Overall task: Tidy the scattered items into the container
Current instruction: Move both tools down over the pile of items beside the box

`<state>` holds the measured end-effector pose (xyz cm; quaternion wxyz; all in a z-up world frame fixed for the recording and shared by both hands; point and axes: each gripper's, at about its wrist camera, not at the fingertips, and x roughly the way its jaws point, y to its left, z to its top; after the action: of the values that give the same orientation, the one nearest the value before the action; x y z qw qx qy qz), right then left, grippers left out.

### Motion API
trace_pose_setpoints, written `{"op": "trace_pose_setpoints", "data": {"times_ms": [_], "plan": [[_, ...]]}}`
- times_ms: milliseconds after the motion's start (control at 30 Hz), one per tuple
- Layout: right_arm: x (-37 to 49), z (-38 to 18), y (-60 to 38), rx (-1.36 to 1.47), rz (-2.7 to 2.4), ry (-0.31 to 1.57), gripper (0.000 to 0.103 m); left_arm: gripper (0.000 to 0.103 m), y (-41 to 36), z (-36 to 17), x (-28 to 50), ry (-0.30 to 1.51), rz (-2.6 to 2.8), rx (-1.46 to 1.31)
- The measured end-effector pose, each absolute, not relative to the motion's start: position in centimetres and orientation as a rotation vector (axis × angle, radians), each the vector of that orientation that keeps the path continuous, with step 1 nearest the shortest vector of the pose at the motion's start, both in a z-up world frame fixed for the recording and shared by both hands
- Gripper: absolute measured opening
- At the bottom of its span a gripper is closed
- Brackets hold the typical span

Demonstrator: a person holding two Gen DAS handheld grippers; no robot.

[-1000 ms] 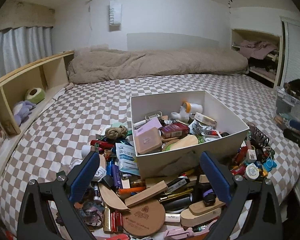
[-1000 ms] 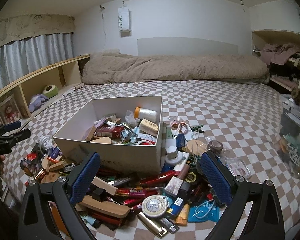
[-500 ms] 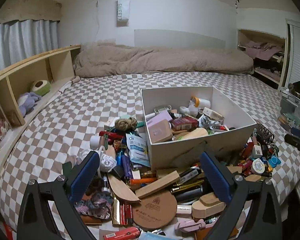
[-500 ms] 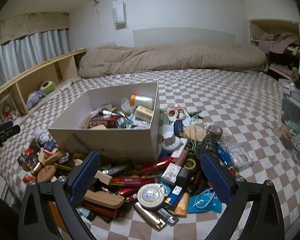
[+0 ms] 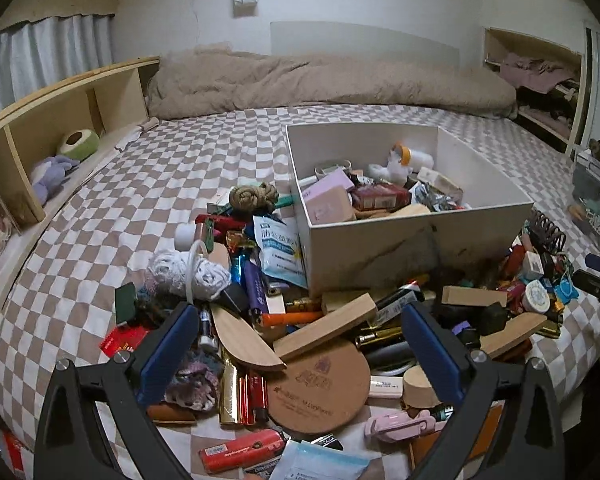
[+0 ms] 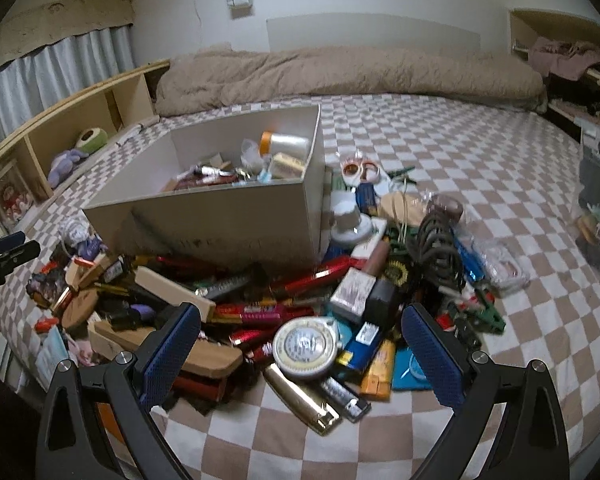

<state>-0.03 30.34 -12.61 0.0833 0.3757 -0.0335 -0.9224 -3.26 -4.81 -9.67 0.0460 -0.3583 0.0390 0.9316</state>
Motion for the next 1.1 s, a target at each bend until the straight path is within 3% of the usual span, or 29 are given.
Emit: {"op": "trace_pose_setpoints", "data": {"times_ms": [233,400,733,1000,1100], "plan": [[-0.3,-14.5,30.8,1.217,-2.74,-0.1,0.1,0.102,-4.8,-10.2,-3.1,0.125,2.86,-1.087],[-0.7,-15.8,30.5,1.259,-2.717,-0.096,0.1,0.102,-5.5,-10.6,-3.6,0.004,2.806,-1.134],[-2.8,-17.0,31.1,1.223,-2.605,-0.242,0.1,0.102,-6.5,-12.1,-4.6,-0.094,2.76,-1.29],[-4.6,-18.2,29.0,1.28,-2.526,-0.157,0.1,0.102,-6.6,-13.4,-5.0,-0.111,2.72,-1.384],[-4.9,-18.7,28.9,1.301,-2.529,-0.165,0.09,0.102,-6.5,-13.8,-5.1,-0.104,2.71,-1.407]]}}
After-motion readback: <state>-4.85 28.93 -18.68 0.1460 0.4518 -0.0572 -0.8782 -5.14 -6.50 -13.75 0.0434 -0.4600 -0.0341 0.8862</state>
